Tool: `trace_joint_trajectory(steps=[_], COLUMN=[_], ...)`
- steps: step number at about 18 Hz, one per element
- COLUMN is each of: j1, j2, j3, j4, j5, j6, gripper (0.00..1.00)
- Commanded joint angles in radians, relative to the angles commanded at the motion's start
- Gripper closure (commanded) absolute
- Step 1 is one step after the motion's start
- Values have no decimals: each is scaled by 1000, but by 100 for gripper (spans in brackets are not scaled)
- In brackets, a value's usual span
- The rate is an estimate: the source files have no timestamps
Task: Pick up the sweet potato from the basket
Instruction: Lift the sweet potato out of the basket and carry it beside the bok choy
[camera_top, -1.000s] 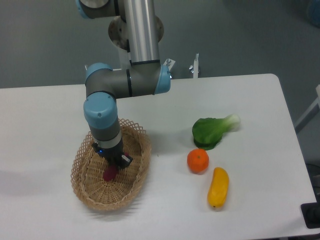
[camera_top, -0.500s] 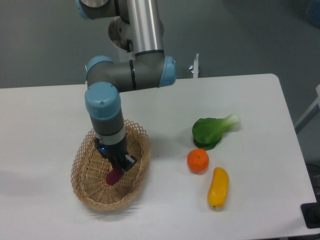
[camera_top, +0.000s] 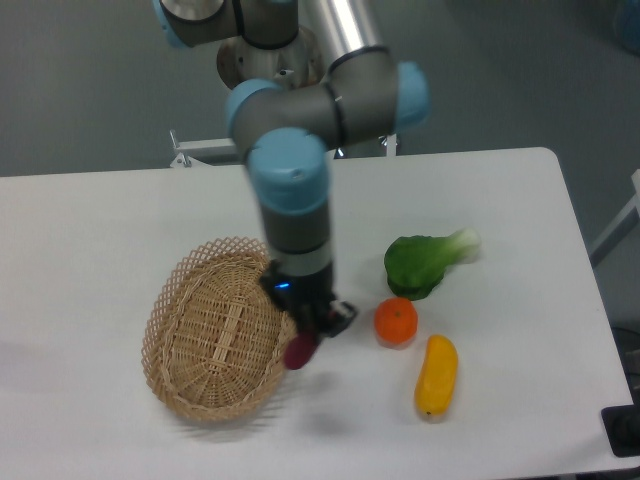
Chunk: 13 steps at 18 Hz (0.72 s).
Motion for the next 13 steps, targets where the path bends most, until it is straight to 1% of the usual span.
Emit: trace_joint_trajectory(steps=[2, 6, 8, 10, 13], j1=[77, 181, 220, 243, 261], j2=[2, 12, 28, 31, 31], j3=[5, 9, 9, 9, 8], j4=[-32, -74, -86, -86, -84], j5=[-31, -34, -32, -28, -28], j6=[98, 265, 330, 387, 415], gripper=[87, 87, 87, 87, 87])
